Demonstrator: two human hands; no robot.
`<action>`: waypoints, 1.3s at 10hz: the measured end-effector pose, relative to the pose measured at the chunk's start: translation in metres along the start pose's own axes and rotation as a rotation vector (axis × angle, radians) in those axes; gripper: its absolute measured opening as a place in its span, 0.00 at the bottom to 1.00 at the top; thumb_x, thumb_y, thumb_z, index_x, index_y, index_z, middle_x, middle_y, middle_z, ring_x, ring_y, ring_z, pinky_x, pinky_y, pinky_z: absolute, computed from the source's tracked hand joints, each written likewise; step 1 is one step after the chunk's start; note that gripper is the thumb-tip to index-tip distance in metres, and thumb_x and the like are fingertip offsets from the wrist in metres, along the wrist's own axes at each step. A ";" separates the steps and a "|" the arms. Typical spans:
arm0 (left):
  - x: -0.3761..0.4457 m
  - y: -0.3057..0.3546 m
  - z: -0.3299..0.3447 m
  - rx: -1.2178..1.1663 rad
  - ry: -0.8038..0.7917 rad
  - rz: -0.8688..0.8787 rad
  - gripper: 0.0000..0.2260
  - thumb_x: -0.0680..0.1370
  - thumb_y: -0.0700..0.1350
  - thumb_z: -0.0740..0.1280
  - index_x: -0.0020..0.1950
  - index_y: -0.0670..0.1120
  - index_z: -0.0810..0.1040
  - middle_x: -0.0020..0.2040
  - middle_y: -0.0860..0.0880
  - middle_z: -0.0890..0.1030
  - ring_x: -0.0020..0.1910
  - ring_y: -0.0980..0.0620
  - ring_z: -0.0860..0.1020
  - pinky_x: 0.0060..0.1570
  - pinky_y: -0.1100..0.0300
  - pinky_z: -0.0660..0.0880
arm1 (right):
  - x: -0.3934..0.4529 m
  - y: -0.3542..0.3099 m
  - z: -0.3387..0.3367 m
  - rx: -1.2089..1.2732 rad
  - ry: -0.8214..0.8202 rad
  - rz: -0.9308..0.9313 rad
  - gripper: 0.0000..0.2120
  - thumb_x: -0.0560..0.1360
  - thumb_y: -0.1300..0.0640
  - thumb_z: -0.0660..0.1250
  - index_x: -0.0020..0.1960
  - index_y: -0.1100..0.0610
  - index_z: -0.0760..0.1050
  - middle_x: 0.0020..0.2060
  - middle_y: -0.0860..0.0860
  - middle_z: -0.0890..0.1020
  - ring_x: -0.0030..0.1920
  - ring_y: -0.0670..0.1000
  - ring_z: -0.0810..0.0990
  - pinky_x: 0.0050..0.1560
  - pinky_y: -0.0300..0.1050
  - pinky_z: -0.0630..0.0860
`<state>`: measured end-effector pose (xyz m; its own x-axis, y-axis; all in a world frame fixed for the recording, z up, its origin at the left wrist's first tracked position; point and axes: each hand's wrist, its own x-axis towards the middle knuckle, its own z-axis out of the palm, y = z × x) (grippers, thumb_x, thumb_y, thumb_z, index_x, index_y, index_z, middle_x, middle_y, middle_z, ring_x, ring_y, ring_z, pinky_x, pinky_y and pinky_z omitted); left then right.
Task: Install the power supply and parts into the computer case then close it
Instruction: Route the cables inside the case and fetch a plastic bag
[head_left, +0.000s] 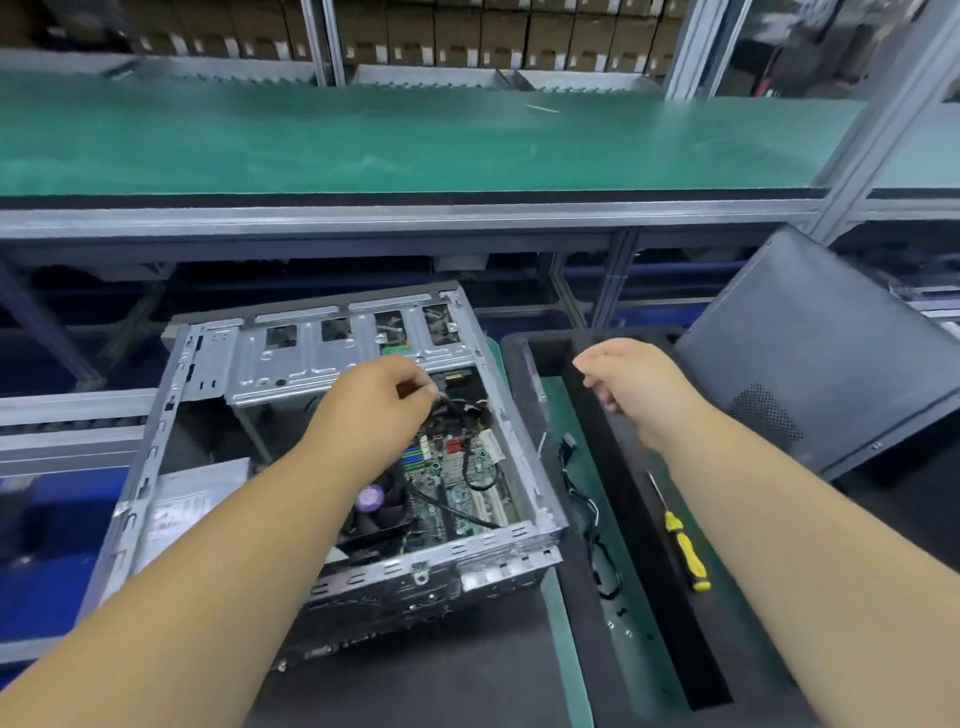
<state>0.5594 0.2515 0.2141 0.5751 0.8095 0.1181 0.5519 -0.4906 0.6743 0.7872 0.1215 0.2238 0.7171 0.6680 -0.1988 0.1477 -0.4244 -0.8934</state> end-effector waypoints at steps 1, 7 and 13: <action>-0.008 0.018 0.020 -0.080 -0.011 -0.015 0.07 0.77 0.48 0.67 0.39 0.57 0.79 0.37 0.57 0.81 0.37 0.58 0.78 0.36 0.62 0.74 | 0.011 0.015 -0.026 -0.022 0.005 0.067 0.05 0.78 0.60 0.66 0.45 0.60 0.78 0.35 0.53 0.77 0.33 0.52 0.70 0.37 0.45 0.68; -0.024 0.073 0.085 -0.032 -0.073 0.001 0.09 0.77 0.43 0.66 0.47 0.58 0.80 0.45 0.58 0.78 0.43 0.61 0.75 0.44 0.70 0.69 | 0.065 0.147 0.029 -0.702 -0.630 0.309 0.18 0.83 0.61 0.55 0.71 0.65 0.70 0.69 0.61 0.73 0.69 0.60 0.71 0.70 0.52 0.67; -0.029 0.106 0.096 -0.153 -0.019 -0.020 0.10 0.78 0.41 0.66 0.46 0.56 0.81 0.44 0.57 0.78 0.41 0.63 0.75 0.41 0.77 0.68 | 0.087 0.121 -0.017 -0.832 -0.594 -0.013 0.30 0.75 0.65 0.68 0.75 0.54 0.66 0.72 0.52 0.71 0.69 0.56 0.73 0.66 0.50 0.73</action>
<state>0.6593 0.1452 0.2127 0.5770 0.8117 0.0906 0.4660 -0.4184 0.7796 0.8787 0.1178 0.1048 0.2922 0.7747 -0.5607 0.7414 -0.5539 -0.3788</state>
